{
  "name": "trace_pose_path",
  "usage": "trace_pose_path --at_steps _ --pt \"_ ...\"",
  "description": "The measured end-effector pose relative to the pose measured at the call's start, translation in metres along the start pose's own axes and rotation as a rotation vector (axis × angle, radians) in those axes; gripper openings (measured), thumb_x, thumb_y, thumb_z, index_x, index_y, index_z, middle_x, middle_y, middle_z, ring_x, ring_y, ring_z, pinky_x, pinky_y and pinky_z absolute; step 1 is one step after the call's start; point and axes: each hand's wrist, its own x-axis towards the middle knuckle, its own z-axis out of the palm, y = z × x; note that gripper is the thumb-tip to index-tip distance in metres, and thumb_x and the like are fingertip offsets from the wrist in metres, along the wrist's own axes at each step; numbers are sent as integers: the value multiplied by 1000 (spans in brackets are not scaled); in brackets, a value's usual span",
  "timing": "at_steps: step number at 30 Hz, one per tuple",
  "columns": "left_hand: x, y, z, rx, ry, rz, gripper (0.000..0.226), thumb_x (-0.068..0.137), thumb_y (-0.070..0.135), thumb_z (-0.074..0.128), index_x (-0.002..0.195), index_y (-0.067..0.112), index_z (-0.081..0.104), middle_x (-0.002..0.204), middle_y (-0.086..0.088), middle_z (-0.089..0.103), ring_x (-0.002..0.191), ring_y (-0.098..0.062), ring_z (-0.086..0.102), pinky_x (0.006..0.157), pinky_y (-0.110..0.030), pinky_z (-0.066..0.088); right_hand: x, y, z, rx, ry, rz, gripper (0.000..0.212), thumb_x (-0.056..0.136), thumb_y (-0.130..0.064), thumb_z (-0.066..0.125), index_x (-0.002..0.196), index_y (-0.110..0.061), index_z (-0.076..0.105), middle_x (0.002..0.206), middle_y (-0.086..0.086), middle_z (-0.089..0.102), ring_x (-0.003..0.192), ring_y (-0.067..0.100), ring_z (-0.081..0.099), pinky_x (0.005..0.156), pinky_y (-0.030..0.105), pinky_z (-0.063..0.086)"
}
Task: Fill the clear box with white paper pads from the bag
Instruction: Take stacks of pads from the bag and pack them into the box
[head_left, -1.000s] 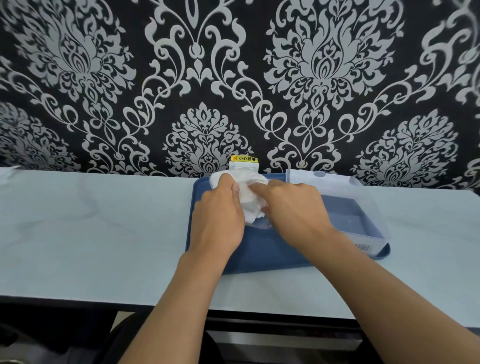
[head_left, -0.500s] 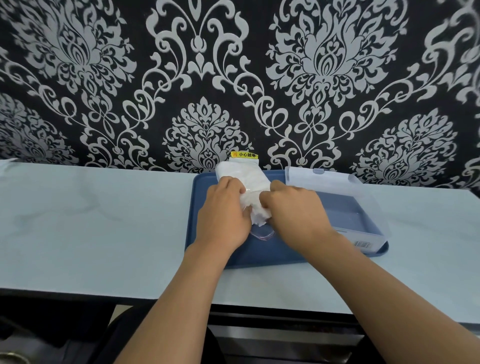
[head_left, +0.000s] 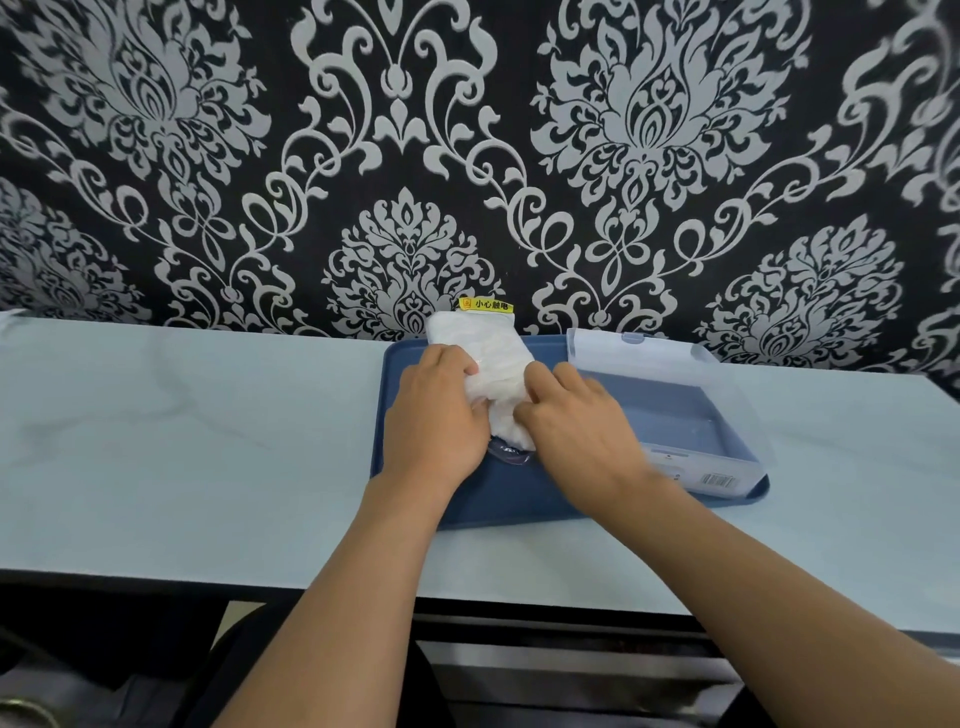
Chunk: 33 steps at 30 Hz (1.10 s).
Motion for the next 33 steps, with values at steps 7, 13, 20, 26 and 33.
trace_pose_path --at_steps 7,13,20,26,33 --pt "11 -8 0 -70 -28 -38 38 81 17 69 117 18 58 127 0 54 115 -23 50 80 -31 42 -35 29 -46 1402 3 330 16 87 -12 75 104 -12 74 99 11 74 91 14 65 81 24 51" --pt "-8 53 -24 -694 141 53 46 77 24 62 123 24 57 126 9 56 118 -9 53 99 -31 46 -45 55 -47 1954 -48 694 28 98 -7 56 125 -8 63 114 11 71 99 22 70 75 31 59" --pt "-31 111 18 -1017 -175 -125 46 99 45 52 143 34 42 139 17 50 131 -2 47 111 -30 38 -45 42 -53 2027 -114 624 38 98 -15 39 128 -9 62 128 13 68 122 28 63 102 50 48" --pt "-30 105 42 -972 -314 46 45 104 43 38 149 40 33 149 21 39 133 11 39 115 -28 36 -37 38 -40 1611 82 795 51 99 -62 33 115 -29 68 112 -6 74 106 6 69 96 36 55" --pt "-11 101 48 -862 -139 73 31 108 25 38 134 23 54 134 7 59 122 -3 55 105 -27 44 -39 58 -50 1772 92 696 39 103 -42 48 121 -12 66 112 11 74 104 22 72 80 37 60"
